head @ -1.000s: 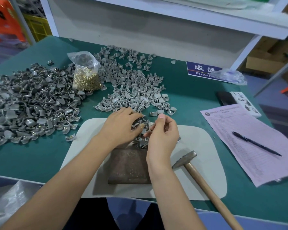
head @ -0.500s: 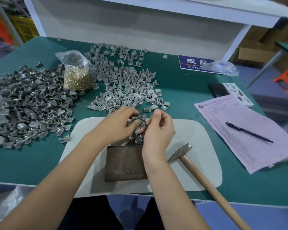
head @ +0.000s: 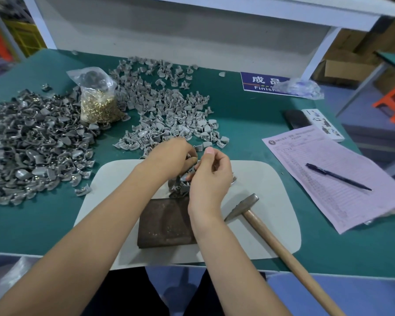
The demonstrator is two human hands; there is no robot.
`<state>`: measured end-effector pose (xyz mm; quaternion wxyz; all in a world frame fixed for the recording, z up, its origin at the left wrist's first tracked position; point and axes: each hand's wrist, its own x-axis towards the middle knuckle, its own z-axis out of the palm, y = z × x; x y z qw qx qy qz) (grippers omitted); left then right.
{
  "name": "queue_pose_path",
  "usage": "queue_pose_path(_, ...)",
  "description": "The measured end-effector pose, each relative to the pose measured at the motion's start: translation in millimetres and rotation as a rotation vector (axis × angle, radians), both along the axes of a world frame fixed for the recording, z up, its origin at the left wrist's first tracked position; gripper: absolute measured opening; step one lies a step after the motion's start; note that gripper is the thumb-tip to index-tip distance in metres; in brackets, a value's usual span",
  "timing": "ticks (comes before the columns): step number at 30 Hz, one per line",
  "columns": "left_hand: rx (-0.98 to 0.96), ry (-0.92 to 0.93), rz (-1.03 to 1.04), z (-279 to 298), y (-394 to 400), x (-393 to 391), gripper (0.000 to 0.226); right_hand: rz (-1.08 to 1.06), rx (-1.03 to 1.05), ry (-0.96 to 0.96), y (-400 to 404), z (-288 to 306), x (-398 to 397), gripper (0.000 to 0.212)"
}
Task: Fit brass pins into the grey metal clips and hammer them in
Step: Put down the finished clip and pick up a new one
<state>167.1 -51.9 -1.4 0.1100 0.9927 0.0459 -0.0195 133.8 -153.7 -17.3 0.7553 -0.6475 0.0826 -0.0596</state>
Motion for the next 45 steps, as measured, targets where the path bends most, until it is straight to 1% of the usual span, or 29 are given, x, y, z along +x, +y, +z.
queue_pose_path(5,-0.043,-0.006,-0.042,-1,3,-9,0.023,0.002,0.035,0.024,-1,0,2,0.023)
queue_pose_path(11,-0.043,0.055,-0.069,-5,4,-17,0.030,0.009,0.042,0.039,-3,-2,3,0.015)
queue_pose_path(16,-0.080,0.080,-0.128,-4,5,-33,0.033,0.002,0.022,0.025,-1,1,1,0.022)
queue_pose_path(18,-0.057,-0.002,-0.087,-2,6,-35,0.030,0.002,0.023,0.028,-1,2,1,0.022)
queue_pose_path(21,-0.061,-0.169,0.009,-1,7,-27,0.016,0.016,0.019,0.043,-2,2,1,0.021)
queue_pose_path(22,-0.055,-0.185,0.035,-2,7,-23,0.018,0.023,0.019,0.042,-2,3,1,0.020)
queue_pose_path(26,0.075,-0.114,0.070,-10,8,-5,0.038,0.064,-0.023,0.009,-2,3,-1,0.015)
queue_pose_path(28,0.093,-0.102,0.077,-14,9,1,0.038,0.065,-0.019,0.009,-3,3,-1,0.014)
queue_pose_path(33,0.076,-0.111,0.052,-14,10,2,0.029,0.071,-0.031,0.015,-4,3,0,0.014)
queue_pose_path(36,0.017,-0.053,-0.019,-4,9,-7,0.025,0.084,-0.070,0.036,-4,2,0,0.014)
queue_pose_path(38,-0.034,-0.092,-0.058,4,9,-18,0.023,0.077,-0.098,0.055,-5,2,2,0.014)
queue_pose_path(40,-0.110,-0.158,-0.056,11,8,-34,0.023,0.073,-0.142,0.035,-6,1,2,0.016)
queue_pose_path(43,-0.256,-0.238,0.045,17,6,-73,0.025,0.088,-0.189,-0.017,-6,1,0,0.018)
queue_pose_path(45,-0.319,-0.284,0.148,17,1,-107,0.021,0.129,-0.198,-0.041,-5,2,-3,0.018)
